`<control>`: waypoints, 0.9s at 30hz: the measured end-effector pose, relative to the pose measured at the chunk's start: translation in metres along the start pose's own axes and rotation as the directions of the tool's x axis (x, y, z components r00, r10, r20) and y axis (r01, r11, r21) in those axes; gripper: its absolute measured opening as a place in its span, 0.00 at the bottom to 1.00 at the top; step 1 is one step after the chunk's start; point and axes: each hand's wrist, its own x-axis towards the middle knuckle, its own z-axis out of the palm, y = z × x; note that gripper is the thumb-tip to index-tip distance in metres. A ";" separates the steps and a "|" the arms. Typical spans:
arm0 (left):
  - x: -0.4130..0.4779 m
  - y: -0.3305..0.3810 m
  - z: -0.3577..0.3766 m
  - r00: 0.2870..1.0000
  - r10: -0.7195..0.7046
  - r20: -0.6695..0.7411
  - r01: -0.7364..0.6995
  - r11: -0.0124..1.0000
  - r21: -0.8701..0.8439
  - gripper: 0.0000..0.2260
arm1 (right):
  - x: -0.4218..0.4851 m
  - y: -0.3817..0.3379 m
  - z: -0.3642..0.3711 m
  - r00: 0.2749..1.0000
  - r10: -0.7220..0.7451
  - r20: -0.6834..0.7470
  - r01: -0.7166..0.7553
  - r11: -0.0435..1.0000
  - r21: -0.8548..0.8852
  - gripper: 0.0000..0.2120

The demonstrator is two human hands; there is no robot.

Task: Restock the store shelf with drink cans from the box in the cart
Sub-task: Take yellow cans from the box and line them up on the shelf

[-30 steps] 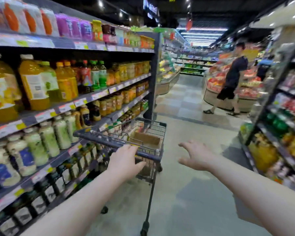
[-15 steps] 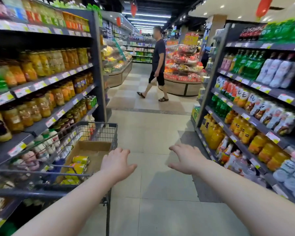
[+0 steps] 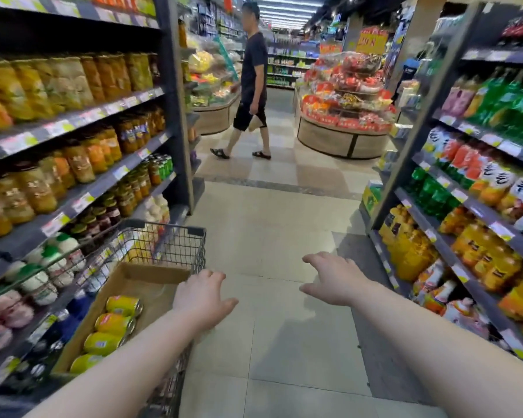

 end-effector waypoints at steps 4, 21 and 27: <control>0.043 -0.022 0.009 0.984 -0.176 0.018 0.176 0.984 0.005 0.29 | 0.080 0.010 0.005 0.992 -0.110 0.066 0.112 0.993 -0.033 0.31; 0.060 -0.101 0.047 0.571 -0.814 0.102 0.820 0.563 -0.101 0.27 | 0.325 -0.120 0.031 0.674 -0.654 0.342 0.713 0.698 -0.069 0.31; 0.054 -0.167 0.069 0.435 -0.888 0.148 0.897 0.413 -0.157 0.26 | 0.354 -0.219 0.063 0.556 -0.708 0.435 0.811 0.577 -0.097 0.32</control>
